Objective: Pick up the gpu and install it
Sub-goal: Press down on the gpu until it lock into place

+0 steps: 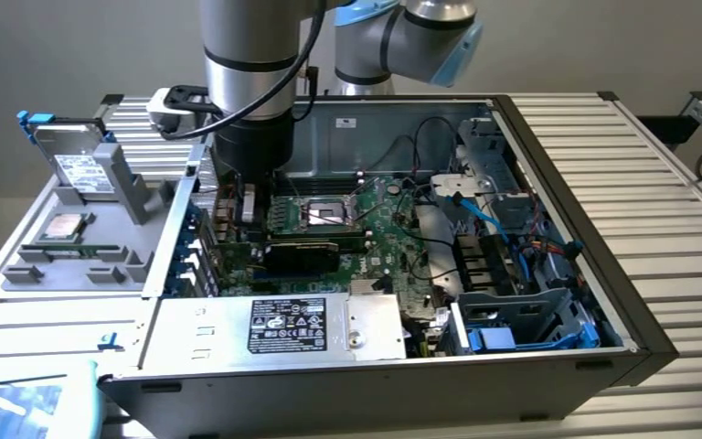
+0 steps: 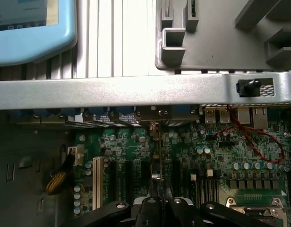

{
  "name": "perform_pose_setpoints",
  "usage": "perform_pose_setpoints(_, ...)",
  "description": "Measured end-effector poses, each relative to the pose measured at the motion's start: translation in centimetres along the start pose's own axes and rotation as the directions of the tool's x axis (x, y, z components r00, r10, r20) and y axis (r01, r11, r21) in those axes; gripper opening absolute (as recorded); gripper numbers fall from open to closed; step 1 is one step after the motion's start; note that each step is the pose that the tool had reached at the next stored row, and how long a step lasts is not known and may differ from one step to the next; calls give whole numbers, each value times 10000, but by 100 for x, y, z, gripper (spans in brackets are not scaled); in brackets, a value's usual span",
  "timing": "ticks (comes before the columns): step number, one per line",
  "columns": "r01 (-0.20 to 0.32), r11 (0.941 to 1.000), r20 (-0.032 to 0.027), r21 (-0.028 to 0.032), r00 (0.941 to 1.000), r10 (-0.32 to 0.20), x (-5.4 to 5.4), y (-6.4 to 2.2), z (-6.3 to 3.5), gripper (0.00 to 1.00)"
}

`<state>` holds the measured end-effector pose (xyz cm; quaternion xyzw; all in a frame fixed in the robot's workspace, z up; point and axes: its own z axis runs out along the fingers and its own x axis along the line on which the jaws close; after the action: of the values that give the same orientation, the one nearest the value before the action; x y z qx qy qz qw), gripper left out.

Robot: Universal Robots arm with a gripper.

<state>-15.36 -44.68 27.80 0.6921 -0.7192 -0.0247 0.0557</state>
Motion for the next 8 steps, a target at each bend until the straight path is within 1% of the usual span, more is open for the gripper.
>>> perform_pose_setpoints(8, 1, 10000, 0, 0, 10000, -1, -3, -5, 41, 14)
